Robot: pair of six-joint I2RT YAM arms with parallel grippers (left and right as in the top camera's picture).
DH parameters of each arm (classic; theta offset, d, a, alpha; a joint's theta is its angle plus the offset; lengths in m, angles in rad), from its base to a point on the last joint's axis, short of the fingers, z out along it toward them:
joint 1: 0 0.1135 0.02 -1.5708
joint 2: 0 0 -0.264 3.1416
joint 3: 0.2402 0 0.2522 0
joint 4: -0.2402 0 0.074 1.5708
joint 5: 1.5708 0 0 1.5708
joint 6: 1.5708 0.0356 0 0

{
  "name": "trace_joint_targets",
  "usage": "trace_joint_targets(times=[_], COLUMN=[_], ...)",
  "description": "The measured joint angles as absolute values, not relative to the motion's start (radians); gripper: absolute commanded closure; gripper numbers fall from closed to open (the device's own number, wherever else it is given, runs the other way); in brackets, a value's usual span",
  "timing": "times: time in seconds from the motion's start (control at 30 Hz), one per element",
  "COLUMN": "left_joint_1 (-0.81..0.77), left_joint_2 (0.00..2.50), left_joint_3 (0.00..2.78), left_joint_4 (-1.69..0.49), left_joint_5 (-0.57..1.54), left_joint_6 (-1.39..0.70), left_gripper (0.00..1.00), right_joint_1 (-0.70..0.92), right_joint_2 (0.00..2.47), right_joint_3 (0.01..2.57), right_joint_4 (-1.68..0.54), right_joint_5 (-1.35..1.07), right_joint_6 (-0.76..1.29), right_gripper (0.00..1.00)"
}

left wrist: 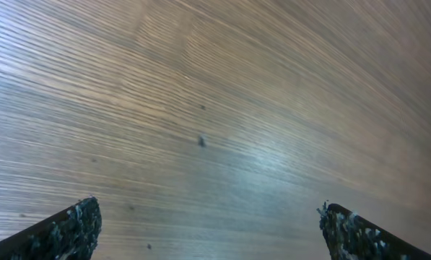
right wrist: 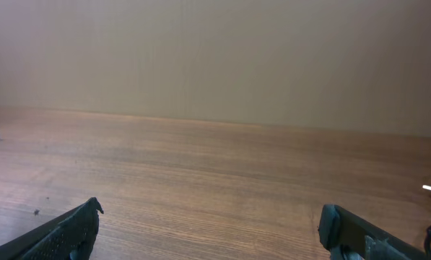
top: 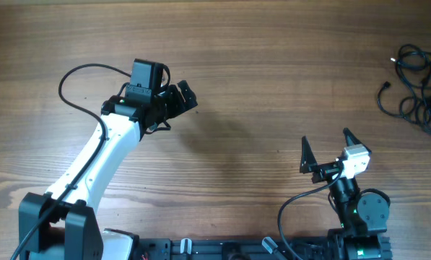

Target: Untangle cables

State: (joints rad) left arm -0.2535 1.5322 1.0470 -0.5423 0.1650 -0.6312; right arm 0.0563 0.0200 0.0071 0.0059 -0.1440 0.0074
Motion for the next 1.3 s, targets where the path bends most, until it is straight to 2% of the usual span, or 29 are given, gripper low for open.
trace_joint_targets(times=[0.13, 0.23, 0.4, 0.53, 0.7, 0.87, 1.3], left_joint_1=[-0.253, -0.242, -0.115, -0.034, -0.016, -0.016, -0.045], left_joint_2=[1.517, 1.396, 1.168, 0.934, 0.649, 0.418, 0.101], left_joint_3=[1.046, 1.044, 1.036, 0.858, 0.555, 0.320, 0.078], left_joint_4=[-0.506, -0.426, -0.360, -0.178, -0.011, 0.037, 0.060], left_joint_5=[0.097, 0.107, 0.192, 0.220, 0.229, 0.219, 0.097], left_joint_6=[-0.541, -0.347, -0.136, -0.104, -0.091, -0.091, -0.091], left_gripper=[0.00, 0.00, 0.00, 0.00, 0.00, 0.00, 0.00], right_joint_1=[0.056, 0.056, 0.056, 0.056, 0.056, 0.056, 0.056], right_joint_2=[0.020, 0.020, 0.019, 0.017, 0.015, 0.015, 0.014], right_joint_3=[0.007, 0.007, 0.007, 0.007, 0.007, 0.007, 0.007], right_joint_4=[0.006, 0.006, 0.006, 0.007, 0.006, 0.005, 0.005], right_joint_5=[-0.144, -0.144, -0.144, -0.144, -0.140, -0.137, -0.137], right_joint_6=[0.007, 0.008, 0.007, 0.008, 0.008, 0.008, 0.008], right_gripper=[0.00, 0.00, 0.00, 0.00, 0.00, 0.00, 0.00])
